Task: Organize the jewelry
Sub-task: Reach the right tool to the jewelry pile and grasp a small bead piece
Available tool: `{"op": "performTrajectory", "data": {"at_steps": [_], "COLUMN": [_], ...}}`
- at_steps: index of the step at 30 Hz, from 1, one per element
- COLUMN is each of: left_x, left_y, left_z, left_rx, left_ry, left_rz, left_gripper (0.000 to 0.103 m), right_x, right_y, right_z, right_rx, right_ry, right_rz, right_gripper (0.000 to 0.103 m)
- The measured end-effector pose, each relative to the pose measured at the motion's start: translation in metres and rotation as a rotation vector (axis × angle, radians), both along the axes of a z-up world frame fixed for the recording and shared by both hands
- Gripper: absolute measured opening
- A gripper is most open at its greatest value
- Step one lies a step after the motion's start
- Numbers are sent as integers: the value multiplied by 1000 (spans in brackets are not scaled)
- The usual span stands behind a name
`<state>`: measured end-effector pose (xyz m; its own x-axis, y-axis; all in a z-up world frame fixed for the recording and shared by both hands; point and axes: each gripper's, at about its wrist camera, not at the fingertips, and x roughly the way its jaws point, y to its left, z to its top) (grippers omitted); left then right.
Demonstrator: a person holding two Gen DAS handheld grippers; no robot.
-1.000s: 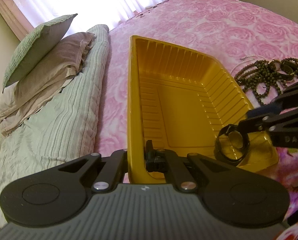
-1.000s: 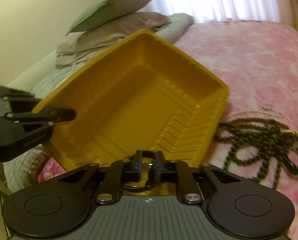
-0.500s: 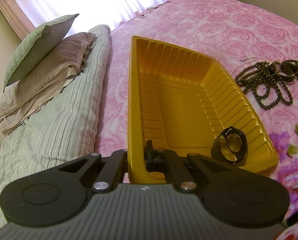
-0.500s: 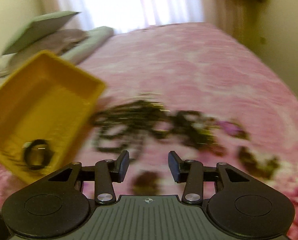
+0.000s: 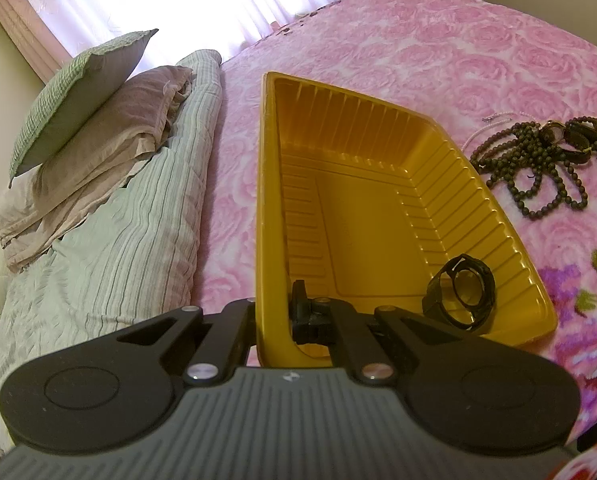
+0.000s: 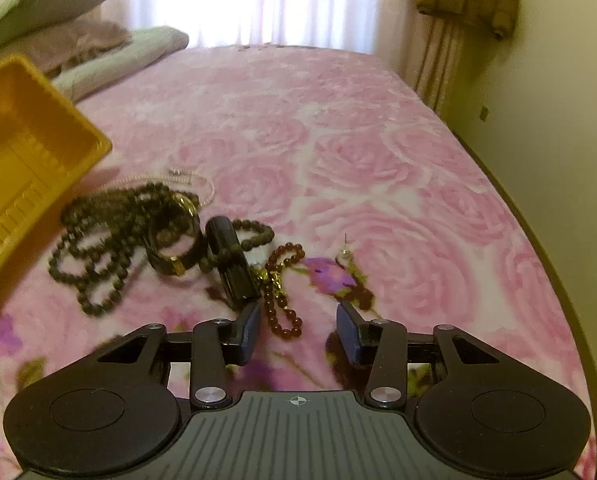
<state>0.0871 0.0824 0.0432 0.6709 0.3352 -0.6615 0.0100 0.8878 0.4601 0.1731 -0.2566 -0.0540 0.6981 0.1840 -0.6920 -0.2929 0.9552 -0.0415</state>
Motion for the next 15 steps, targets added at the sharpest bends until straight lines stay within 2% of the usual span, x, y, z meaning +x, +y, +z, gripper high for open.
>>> {"op": "performTrajectory", "data": {"at_steps": [1,3,5,12,15], "left_x": [0,0,0,-1,-1], "left_y": [0,-1,-1,-1,-1], "left_z": [0,0,0,1,1], "left_rx": [0,3,6,5,4], "left_ry": [0,1,1,-1,-1], "left_rz": [0,0,1,-1,3], "left_gripper": [2,2,2,2,2], "right_x": [1,0,-2,-19,-26], "right_y": [0,-1,0,-7,-10], "right_z": [-2,-3,-1,16,34], "right_rx": [1,2,3,44,72], "right_ry": [-5,-12,-9,-42,-80], "right_rz": [7,26,37,-24,-29], "right_gripper": [43,35,10,10,4]}}
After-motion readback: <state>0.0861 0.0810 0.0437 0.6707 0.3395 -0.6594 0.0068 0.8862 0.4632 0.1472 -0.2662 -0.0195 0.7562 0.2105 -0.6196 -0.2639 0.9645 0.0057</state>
